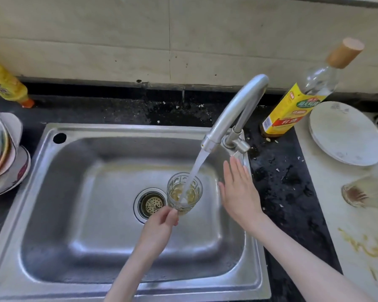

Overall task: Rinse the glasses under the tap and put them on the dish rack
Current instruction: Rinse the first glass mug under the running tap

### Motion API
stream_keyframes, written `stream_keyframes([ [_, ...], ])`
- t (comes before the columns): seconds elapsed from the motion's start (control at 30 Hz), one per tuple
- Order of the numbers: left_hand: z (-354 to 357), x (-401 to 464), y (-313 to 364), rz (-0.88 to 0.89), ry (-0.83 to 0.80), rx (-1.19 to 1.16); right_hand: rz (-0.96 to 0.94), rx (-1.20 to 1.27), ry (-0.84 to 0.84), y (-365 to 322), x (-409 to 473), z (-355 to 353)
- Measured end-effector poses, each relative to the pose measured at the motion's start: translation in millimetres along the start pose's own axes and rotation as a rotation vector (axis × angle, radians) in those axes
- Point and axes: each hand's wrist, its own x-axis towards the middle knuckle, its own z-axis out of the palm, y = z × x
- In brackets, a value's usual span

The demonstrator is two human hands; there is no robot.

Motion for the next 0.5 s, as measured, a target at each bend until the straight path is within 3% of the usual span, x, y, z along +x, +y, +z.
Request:
stream_keyframes([
  [0.37,-3.1,-2.6,6.0,0.159,0.036,0.201,-0.055,0.031,0.059,1.8,-5.6,-2.1],
  [0.43,-4.1,-4.2,10.8,0.151,-0.001,0.191,-0.129,0.15,-0.037,-6.6,-12.1,-10.2],
  [0.5,-8.5,-4.2,15.0,0.11,-0.066,0.167,-0.173,0.407,-0.254,-13.9,-19.1,-8.5],
])
